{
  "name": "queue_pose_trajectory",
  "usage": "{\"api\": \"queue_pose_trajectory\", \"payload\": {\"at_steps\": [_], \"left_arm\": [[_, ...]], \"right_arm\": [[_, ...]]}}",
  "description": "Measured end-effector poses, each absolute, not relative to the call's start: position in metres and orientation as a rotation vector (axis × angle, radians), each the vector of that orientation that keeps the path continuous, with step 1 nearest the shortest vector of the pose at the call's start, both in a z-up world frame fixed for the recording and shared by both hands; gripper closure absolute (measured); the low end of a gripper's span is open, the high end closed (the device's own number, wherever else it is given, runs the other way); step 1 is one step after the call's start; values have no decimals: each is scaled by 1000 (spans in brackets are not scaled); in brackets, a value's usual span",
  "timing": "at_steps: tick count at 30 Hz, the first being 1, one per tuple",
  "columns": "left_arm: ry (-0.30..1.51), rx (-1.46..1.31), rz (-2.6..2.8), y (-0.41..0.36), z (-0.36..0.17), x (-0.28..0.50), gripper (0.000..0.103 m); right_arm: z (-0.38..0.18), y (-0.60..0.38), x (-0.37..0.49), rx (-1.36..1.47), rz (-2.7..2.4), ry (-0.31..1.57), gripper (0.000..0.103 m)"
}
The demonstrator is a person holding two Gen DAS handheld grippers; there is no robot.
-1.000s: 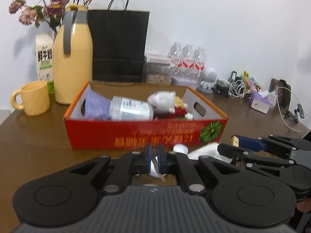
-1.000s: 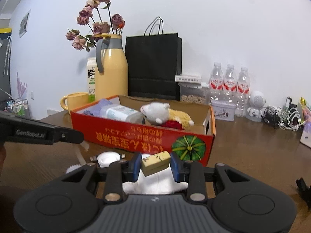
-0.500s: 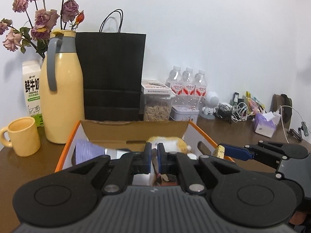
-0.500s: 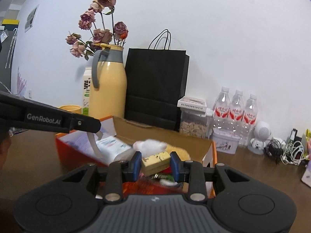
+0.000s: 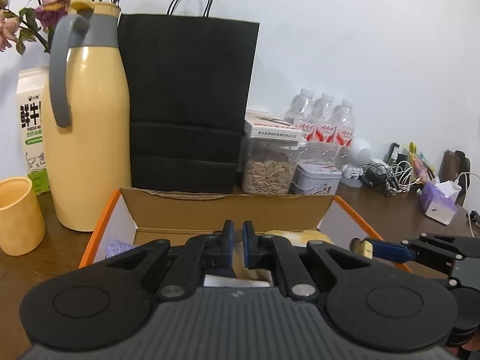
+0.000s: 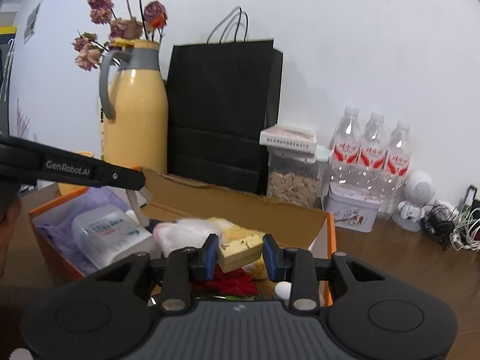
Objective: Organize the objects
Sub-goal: 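Lower both into the box and open both grippers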
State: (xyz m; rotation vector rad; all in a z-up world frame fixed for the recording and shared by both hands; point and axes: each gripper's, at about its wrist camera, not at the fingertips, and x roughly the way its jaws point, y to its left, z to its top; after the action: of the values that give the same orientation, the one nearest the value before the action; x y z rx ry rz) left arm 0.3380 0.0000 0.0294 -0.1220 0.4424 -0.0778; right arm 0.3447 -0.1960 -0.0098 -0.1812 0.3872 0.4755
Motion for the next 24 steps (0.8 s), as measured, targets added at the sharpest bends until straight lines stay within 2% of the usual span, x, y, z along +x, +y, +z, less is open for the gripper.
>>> {"api": "queue_pose_trajectory", "payload": {"at_steps": [3,5,6,7,8,10,12,13,14,24], "left_arm": [[446,-107,-73,2,26,347,94],[458,-99,-66,3,22,350,87],[464,-94,-62,4,21,351,71],[466,-89,-56,4,20,351,49],[463,-79,-42,4,19,351,38],[447,-49,-19,2,19,348,0],[435,-29,-1,0,21,345,0],[440,-30,2,0,21,344,0],[445,-32,3,-1,21,344,0],[440,-38,24,0,24,335,0]], "right_arm": [[-16,-196,355,-178,475,413,72],[-21,-194,358,-186,475,429,72],[-23,-194,359,-187,473,435,71],[-25,-194,360,-186,473,443,65],[-25,-194,360,-186,473,447,52],[-26,-195,358,-184,466,446,37],[-25,-197,356,-179,460,443,18],[-25,-198,355,-170,462,443,4],[-24,-200,355,-161,466,442,0],[-19,-201,350,-159,459,424,0]]}}
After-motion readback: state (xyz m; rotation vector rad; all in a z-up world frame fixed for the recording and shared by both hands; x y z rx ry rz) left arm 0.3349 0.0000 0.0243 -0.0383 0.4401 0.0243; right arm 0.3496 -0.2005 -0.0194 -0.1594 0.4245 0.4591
